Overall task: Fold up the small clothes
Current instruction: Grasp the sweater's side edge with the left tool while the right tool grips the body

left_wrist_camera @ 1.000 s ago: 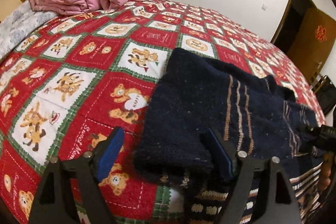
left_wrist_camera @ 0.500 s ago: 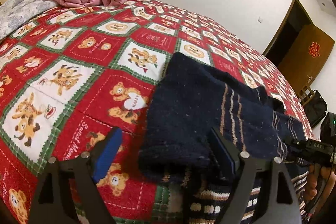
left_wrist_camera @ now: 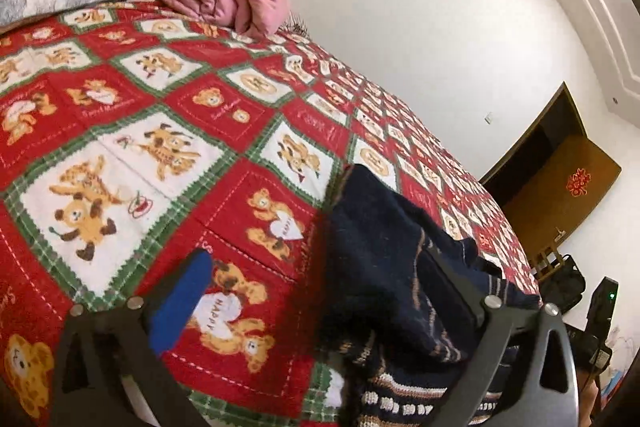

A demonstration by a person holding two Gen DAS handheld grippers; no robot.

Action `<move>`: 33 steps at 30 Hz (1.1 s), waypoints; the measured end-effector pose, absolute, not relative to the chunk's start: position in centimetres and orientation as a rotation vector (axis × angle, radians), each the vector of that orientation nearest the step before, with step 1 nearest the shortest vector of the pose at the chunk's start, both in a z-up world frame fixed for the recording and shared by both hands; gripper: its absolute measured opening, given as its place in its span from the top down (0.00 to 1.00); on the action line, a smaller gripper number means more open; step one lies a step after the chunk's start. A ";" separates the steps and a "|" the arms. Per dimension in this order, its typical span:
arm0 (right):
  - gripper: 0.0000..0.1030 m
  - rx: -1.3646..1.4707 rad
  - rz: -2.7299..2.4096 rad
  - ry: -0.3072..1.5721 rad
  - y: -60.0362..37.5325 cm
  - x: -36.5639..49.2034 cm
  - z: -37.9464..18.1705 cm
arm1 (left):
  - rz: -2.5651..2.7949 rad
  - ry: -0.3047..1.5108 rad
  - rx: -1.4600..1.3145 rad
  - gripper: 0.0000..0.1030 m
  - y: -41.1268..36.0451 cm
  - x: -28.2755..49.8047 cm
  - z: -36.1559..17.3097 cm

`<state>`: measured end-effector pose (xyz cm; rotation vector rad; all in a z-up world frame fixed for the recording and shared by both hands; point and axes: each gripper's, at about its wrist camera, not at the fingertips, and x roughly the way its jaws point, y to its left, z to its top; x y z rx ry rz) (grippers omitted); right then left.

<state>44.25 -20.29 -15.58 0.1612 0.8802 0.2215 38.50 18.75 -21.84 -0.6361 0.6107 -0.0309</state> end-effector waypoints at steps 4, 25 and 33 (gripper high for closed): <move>0.87 0.141 0.194 0.858 -21.6 44.3 -14.5 | -0.045 0.637 -0.584 0.00 17.8 39.2 -21.7; 0.86 0.131 0.014 0.894 -29.4 45.5 -17.3 | -0.067 0.799 -0.273 0.00 13.0 40.9 -21.9; 0.75 0.065 -0.045 0.930 -30.1 45.2 -17.7 | -0.026 0.841 -0.171 0.00 11.8 41.4 -22.2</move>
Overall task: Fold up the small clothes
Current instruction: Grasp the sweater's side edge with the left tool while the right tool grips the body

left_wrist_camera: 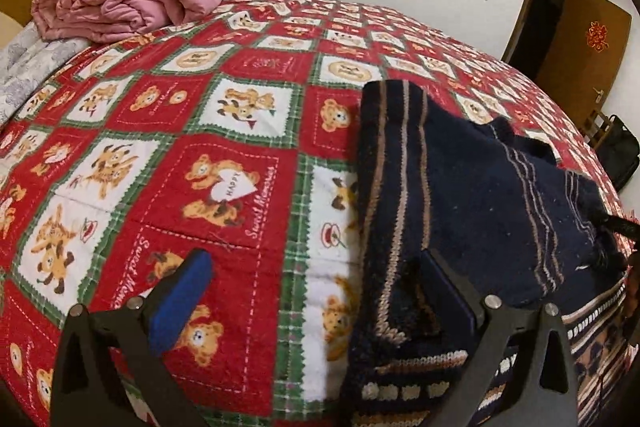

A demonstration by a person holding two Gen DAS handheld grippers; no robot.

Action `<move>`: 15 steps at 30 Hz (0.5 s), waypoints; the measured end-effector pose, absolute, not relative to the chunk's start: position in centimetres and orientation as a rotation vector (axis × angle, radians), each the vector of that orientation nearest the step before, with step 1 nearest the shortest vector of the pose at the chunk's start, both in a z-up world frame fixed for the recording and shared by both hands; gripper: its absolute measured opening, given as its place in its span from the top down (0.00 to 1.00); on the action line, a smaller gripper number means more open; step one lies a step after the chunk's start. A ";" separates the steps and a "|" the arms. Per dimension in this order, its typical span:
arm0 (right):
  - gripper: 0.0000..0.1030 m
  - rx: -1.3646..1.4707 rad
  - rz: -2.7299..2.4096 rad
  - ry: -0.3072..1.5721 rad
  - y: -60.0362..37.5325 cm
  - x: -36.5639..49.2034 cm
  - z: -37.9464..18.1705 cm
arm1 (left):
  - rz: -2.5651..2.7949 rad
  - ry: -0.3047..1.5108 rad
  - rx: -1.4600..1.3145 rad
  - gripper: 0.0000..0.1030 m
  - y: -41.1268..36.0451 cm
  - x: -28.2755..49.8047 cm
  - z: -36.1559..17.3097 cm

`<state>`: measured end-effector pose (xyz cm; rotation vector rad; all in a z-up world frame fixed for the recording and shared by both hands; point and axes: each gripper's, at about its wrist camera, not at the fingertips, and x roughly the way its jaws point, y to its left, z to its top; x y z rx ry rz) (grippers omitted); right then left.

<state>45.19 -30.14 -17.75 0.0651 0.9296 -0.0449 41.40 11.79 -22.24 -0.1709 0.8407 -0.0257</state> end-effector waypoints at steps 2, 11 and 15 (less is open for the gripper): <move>0.75 0.061 -0.028 0.858 -29.5 44.2 -16.2 | -0.019 0.847 -0.171 0.00 11.8 41.4 -22.3; 0.70 -0.098 0.206 0.986 -23.3 42.7 -19.1 | 0.024 0.868 -0.056 0.00 10.7 40.6 -22.4; 0.70 -0.050 0.219 1.003 -24.5 41.8 -18.8 | 0.023 0.856 -0.061 0.00 10.8 40.3 -22.3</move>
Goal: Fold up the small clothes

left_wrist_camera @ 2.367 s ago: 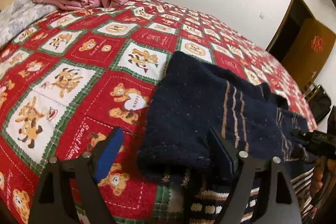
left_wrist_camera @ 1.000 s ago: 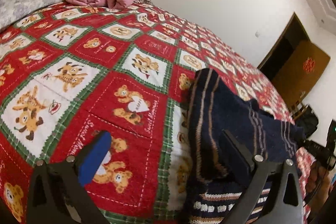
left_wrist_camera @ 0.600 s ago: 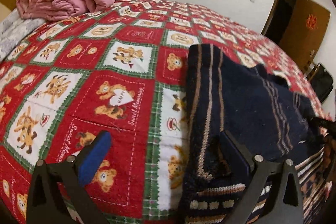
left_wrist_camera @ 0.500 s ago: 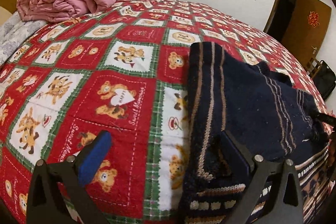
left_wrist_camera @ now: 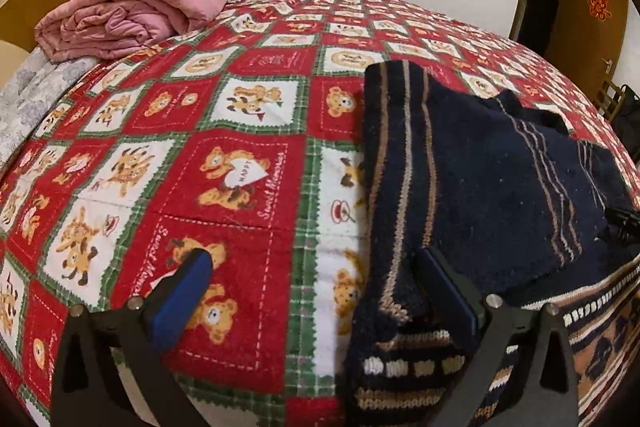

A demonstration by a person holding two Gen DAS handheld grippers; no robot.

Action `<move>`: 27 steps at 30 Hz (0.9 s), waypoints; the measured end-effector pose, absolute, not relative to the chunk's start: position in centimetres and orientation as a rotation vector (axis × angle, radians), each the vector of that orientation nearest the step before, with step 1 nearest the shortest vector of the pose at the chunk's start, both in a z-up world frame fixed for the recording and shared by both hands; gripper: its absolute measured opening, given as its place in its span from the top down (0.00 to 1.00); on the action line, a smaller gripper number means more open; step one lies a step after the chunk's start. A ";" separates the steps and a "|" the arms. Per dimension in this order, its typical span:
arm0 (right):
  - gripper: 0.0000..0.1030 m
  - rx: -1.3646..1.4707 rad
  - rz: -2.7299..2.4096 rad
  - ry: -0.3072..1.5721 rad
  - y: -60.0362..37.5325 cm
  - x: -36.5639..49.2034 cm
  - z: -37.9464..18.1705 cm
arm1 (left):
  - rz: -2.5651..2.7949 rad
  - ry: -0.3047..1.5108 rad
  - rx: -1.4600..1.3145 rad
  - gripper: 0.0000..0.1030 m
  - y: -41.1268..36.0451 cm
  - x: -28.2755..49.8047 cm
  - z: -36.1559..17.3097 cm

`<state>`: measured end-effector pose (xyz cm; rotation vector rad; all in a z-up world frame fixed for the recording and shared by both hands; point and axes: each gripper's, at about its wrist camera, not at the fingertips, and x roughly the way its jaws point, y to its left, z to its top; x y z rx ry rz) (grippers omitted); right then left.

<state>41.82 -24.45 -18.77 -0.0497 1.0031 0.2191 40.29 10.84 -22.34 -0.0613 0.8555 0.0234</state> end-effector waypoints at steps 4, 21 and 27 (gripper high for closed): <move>0.69 -0.057 0.238 0.948 -22.2 41.8 -16.5 | 0.028 0.855 -0.063 0.00 10.8 40.3 -22.3; 0.62 -0.221 0.375 0.969 -11.0 40.0 -19.3 | 0.063 0.832 -0.046 0.00 10.7 40.0 -21.7; 0.62 -0.126 0.299 0.889 -17.0 40.4 -16.9 | 0.071 0.685 0.011 0.00 9.2 38.1 -17.1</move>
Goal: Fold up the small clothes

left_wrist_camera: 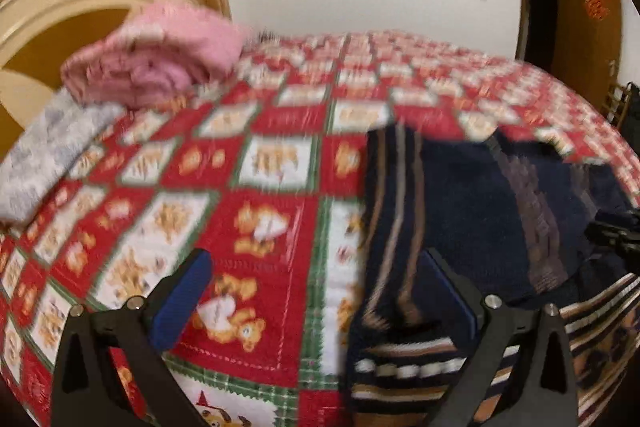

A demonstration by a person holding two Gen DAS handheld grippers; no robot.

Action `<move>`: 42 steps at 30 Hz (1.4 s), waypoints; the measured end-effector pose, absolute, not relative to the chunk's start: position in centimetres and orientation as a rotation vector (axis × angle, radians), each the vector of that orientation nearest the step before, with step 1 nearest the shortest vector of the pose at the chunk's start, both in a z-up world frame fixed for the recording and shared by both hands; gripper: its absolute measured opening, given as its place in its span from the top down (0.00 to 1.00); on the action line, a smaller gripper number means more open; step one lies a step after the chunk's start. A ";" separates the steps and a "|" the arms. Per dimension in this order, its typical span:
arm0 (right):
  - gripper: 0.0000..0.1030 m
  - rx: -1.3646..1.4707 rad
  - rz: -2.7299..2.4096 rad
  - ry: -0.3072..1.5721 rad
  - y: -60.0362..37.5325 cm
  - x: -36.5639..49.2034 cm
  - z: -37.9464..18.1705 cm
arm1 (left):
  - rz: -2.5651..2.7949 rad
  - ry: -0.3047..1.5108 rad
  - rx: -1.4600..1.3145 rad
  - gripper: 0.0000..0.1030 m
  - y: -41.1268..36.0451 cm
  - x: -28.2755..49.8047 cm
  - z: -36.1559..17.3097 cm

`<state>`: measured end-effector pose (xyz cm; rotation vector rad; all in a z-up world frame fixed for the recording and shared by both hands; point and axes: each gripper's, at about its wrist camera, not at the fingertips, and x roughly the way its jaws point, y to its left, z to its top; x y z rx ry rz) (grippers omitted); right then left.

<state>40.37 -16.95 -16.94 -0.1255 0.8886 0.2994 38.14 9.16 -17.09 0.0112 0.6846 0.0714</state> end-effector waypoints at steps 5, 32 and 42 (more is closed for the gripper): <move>0.62 -0.072 0.169 0.923 -23.0 42.5 -17.1 | -0.086 0.730 0.021 0.00 5.9 39.9 -15.3; 0.61 0.049 0.149 0.992 -31.7 35.4 -18.5 | -0.057 0.925 0.028 0.00 4.2 34.0 -20.6; 0.60 0.040 0.133 0.997 -32.4 28.8 -18.5 | -0.047 0.927 -0.064 0.00 4.9 28.1 -20.4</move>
